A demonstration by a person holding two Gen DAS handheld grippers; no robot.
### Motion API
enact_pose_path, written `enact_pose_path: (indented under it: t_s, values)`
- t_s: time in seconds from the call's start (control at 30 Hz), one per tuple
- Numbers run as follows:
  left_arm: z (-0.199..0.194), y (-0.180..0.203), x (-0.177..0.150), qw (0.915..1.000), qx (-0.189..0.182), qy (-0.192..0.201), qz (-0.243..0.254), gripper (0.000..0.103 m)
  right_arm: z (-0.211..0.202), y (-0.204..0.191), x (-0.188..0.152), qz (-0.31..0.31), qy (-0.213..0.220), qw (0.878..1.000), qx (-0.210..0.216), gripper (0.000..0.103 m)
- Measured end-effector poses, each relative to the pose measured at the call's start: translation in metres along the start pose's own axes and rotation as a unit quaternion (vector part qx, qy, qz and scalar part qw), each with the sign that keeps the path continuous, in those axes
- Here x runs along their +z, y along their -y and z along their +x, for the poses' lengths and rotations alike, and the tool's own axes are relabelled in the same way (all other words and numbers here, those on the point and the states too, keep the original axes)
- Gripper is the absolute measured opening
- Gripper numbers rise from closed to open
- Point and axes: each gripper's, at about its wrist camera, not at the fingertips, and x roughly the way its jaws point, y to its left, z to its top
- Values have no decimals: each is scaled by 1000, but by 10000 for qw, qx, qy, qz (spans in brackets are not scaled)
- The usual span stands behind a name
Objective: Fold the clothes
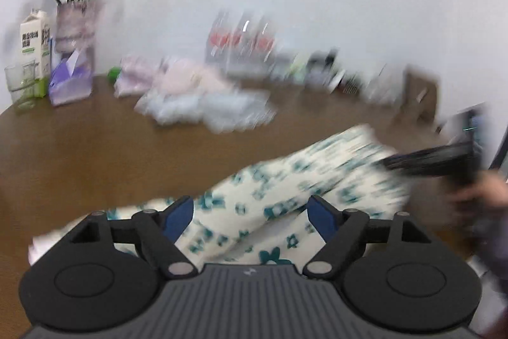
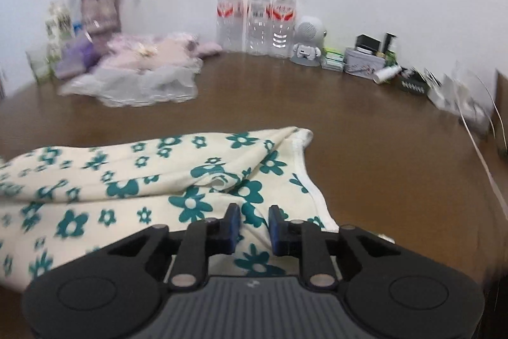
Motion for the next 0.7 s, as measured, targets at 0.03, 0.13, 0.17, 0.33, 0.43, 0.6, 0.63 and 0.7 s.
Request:
enact_pose_path:
  t_s: [0.03,0.13,0.17,0.33,0.43,0.6,0.63,0.7]
  values:
    - [0,-2,4,10000,87,21,34,84,23,7,18,-162,-56,9998,-91,12]
    - [3,-9,15,9993,337,65,131,84,91,32,67,-332,-53,9987,-374,12]
    - [16,-13,14,9993,337,-93,122,84,107,38,80,-197,-64,9983,-536,13]
    - [64,-23,-1,9974,251,-679,-37,78,60,26,79,435,194,9988,-121,51]
    - [80,-25,-5,9966,-179,-749,-297,69,28,10,42,733,60,9971,170,53]
    - [85,-15,-10,9950,-361,-914,-177,37,23,-17,4,650,171,9971,366,51]
    - [81,-10,-13,9949,-330,-944,-158,32,25,-19,4,531,186,9976,391,45]
    - [70,1,-21,9939,-353,-1035,-167,26,29,-15,10,399,99,9981,463,40]
